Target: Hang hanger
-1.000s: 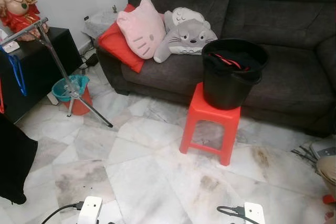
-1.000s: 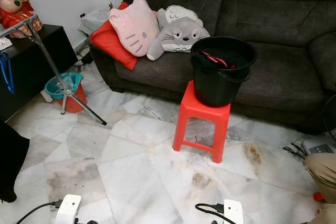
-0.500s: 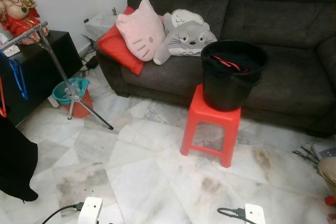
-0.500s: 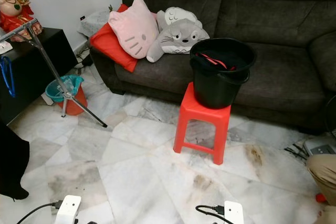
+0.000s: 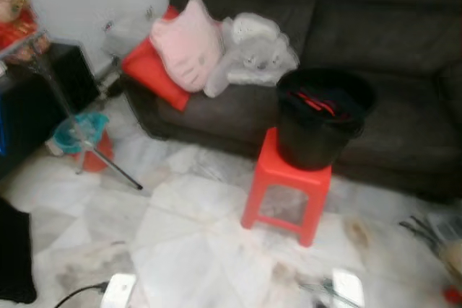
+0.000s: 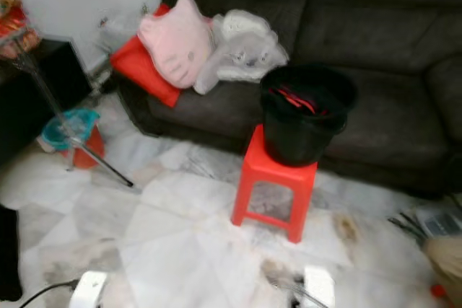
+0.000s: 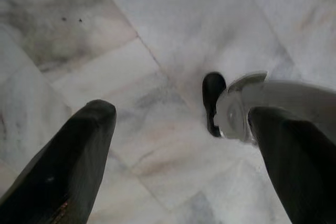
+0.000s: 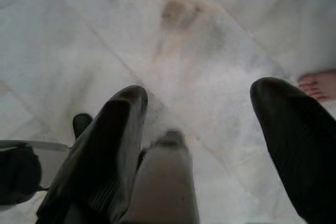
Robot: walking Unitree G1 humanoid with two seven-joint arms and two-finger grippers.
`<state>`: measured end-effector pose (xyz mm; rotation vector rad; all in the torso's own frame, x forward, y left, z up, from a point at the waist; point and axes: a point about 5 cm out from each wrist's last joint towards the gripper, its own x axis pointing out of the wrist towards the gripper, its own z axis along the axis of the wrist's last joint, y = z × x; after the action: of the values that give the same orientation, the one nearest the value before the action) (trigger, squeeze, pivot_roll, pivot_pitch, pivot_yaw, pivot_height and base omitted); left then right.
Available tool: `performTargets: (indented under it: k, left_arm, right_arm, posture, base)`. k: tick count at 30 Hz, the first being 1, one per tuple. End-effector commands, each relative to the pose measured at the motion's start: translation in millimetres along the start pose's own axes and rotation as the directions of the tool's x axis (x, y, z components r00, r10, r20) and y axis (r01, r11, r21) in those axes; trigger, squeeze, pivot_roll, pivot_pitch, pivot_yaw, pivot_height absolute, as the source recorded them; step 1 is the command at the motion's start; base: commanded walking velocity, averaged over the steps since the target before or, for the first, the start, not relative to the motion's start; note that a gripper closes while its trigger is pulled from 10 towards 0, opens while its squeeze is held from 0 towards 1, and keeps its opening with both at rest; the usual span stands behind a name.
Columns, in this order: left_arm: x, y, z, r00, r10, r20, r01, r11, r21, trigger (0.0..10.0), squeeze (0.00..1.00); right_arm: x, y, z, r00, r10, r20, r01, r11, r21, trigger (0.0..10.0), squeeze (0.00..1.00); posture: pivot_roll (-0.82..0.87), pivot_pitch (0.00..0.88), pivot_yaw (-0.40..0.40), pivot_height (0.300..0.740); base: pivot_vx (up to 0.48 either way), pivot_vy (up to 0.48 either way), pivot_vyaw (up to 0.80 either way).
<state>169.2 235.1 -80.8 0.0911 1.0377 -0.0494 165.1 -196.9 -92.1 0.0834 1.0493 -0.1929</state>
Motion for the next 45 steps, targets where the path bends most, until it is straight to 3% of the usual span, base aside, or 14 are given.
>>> performTargets:
  k: [1,37,45]
  left_arm:
    - [1.6,-4.0,6.4,1.0,-0.01,0.015,0.01,1.0,0.02,10.0,0.0]
    - [-0.4,6.7,10.0,1.0,0.013,0.02,-0.014,0.999,0.037,10.0,0.0]
    - [-2.3,12.4,5.6,1.0,0.023,0.005,-0.023,0.998,0.058,10.0,0.0]
  right_arm:
    - [-1.6,-10.5,-10.6,0.999,-0.031,-0.035,0.032,0.999,0.01,10.0,0.0]
    - [-1.1,-1.0,-9.0,0.997,-0.075,-0.018,0.076,0.996,0.055,10.0,0.0]
    - [-1.9,4.2,-14.9,0.997,-0.074,-0.025,0.076,0.994,0.077,10.0,0.0]
  posture:
    - [0.08,0.0,0.049,0.732]
    - [0.07,0.0,0.08,0.732]
    - [0.05,0.0,0.106,0.732]
  base:
    - [0.319,0.0,0.0]
    - [0.314,0.0,-0.05]
    - [0.031,0.0,0.0]
